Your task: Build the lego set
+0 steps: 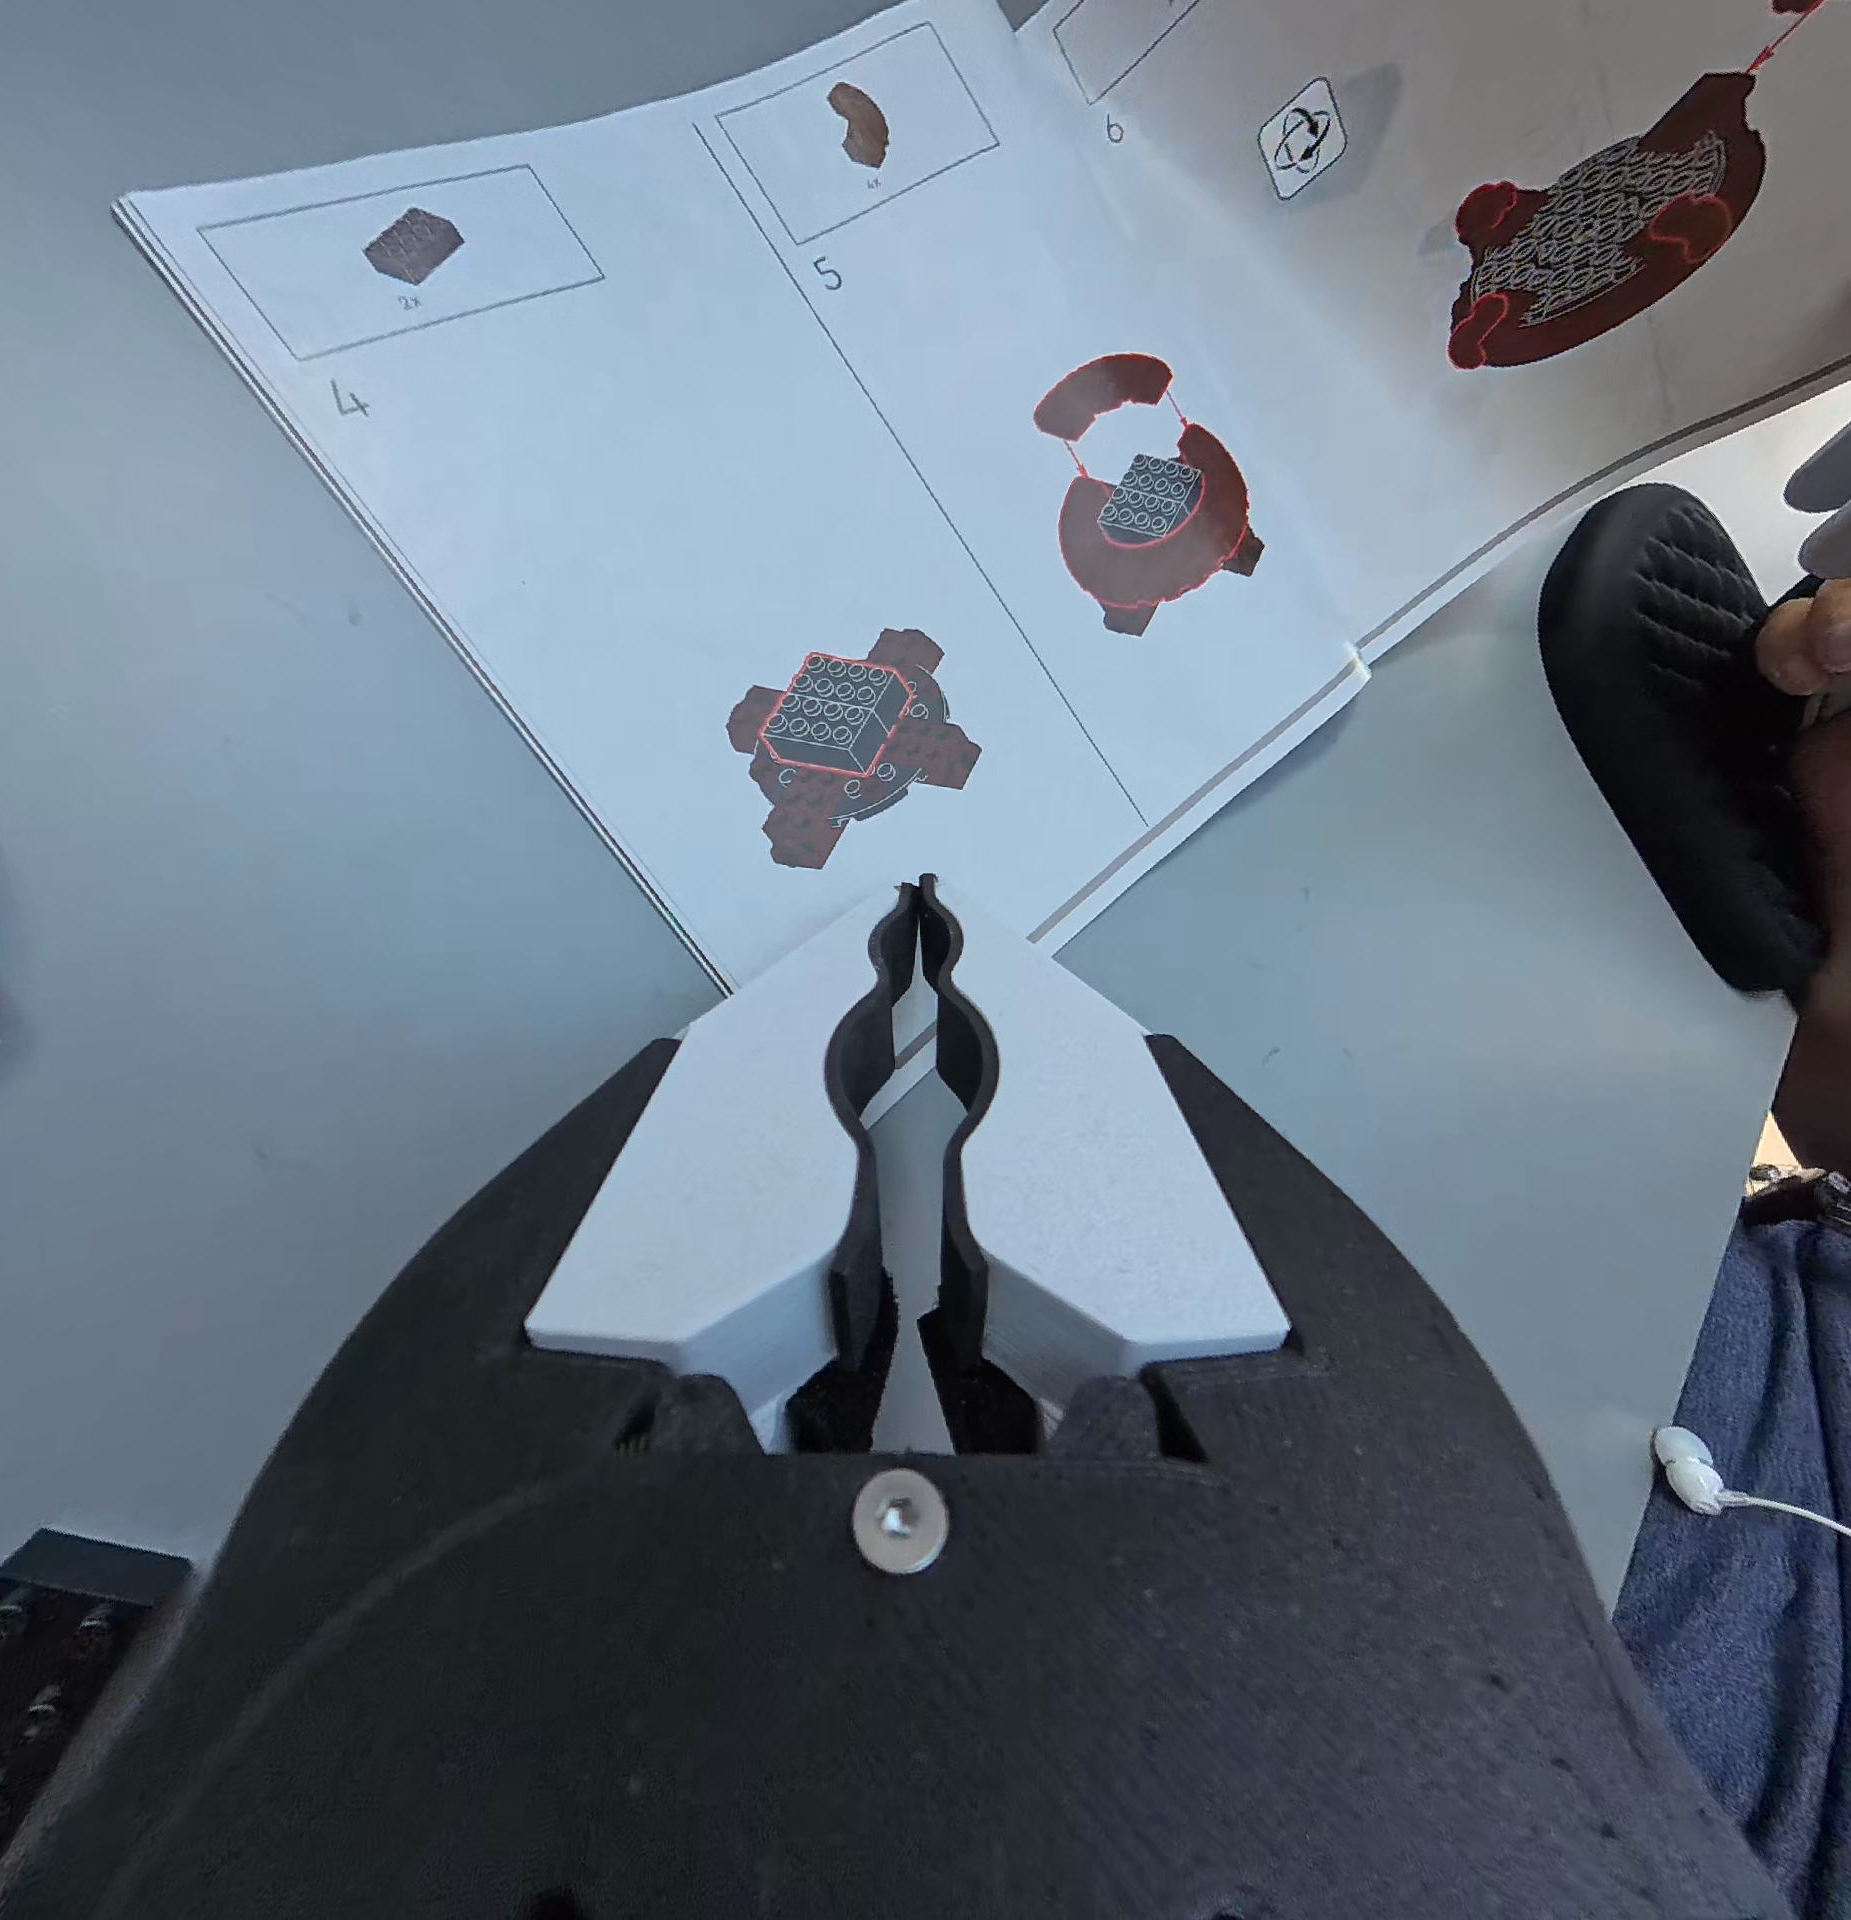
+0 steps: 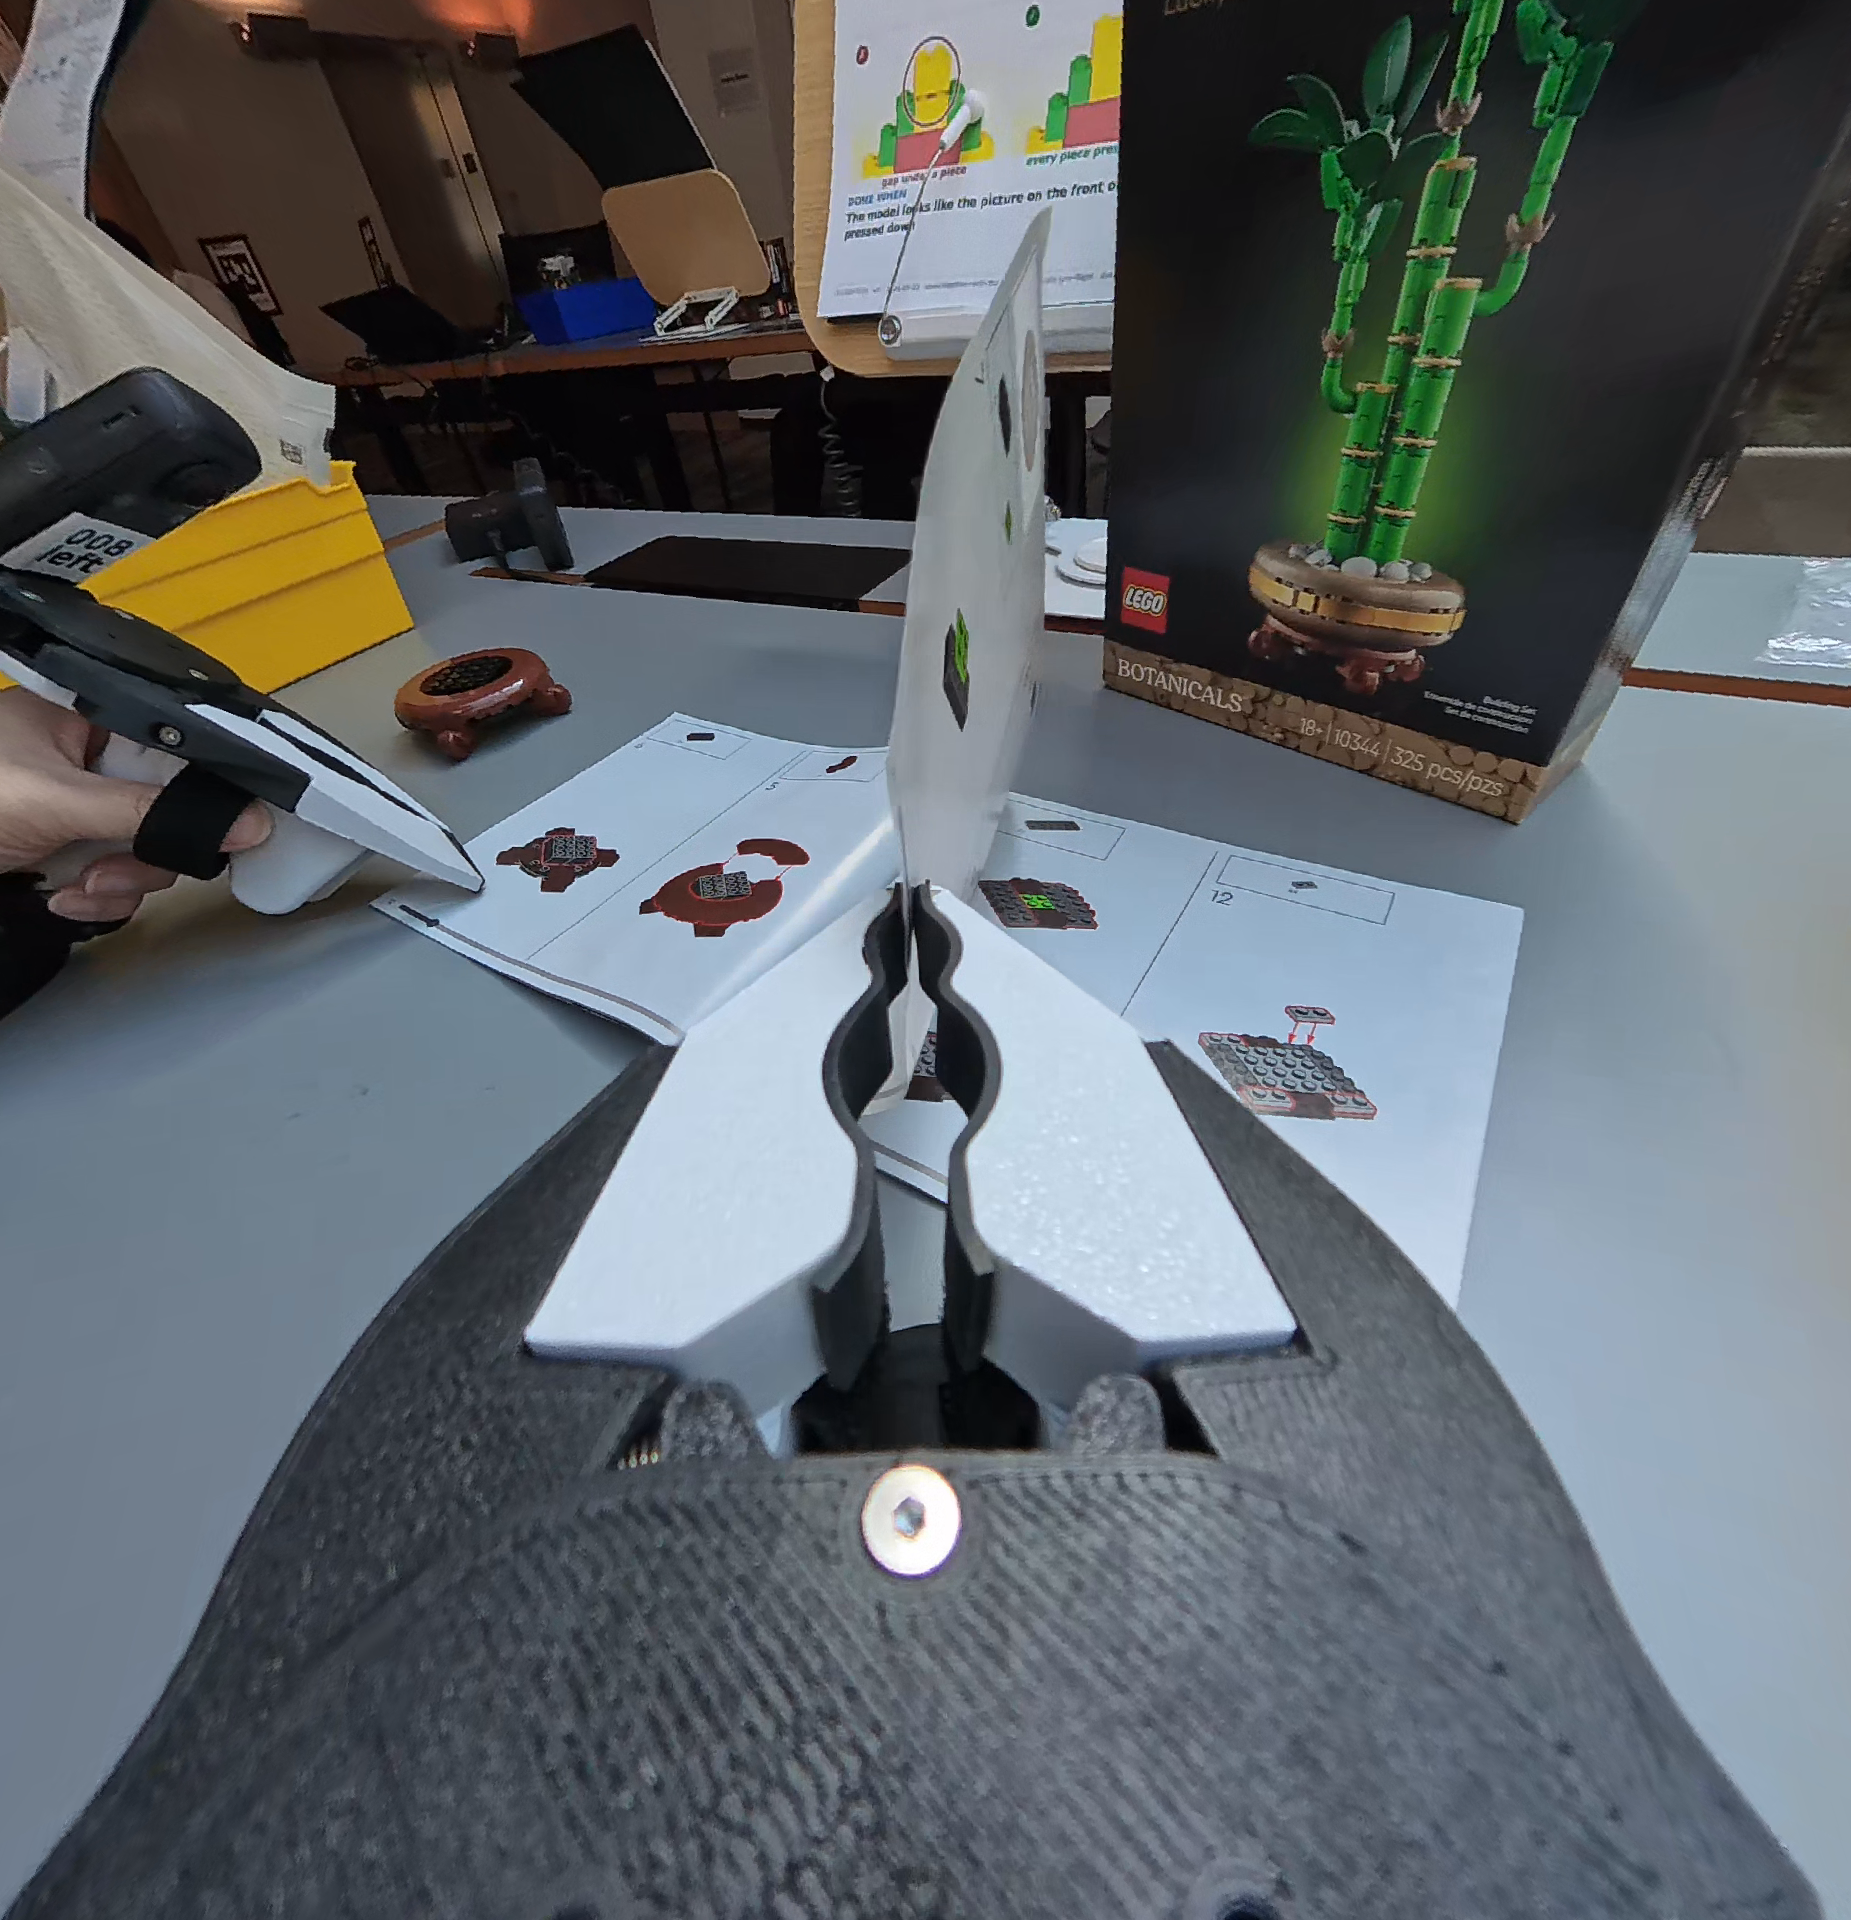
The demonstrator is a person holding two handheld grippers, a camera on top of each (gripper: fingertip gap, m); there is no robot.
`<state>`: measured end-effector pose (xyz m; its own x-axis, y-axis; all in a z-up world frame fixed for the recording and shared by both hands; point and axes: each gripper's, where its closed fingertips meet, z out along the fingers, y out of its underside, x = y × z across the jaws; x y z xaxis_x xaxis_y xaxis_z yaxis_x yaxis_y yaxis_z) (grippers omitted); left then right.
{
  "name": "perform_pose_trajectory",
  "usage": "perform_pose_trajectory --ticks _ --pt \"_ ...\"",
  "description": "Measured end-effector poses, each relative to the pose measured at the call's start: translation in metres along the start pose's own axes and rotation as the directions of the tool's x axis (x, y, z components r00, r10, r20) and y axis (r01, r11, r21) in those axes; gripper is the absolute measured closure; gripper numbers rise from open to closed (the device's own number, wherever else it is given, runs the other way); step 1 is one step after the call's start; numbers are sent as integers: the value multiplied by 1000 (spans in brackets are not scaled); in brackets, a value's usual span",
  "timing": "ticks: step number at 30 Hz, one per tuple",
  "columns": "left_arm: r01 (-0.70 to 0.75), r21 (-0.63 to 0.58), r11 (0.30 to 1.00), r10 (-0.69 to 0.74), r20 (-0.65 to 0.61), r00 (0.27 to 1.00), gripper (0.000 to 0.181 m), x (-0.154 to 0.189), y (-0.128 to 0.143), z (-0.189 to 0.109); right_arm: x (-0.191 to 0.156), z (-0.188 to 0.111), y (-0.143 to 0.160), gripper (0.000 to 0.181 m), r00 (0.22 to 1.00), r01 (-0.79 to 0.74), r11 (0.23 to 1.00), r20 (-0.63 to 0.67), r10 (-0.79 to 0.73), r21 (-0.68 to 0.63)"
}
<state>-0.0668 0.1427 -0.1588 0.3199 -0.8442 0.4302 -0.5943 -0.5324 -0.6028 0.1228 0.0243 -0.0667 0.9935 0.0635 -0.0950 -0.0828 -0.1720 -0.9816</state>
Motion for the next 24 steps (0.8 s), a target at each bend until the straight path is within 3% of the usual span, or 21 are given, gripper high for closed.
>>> perform_pose_trajectory --ticks 20,24 --pt "16 1 1000 -16 -15 1000 181 0 0 0 -10 1 1 181 998 55 998 32 -55 -11" --pt "-35 78 996 37 -27 999 181 9 -11 -14 -22 9 3 181 991 128 991 44 -126 -42"
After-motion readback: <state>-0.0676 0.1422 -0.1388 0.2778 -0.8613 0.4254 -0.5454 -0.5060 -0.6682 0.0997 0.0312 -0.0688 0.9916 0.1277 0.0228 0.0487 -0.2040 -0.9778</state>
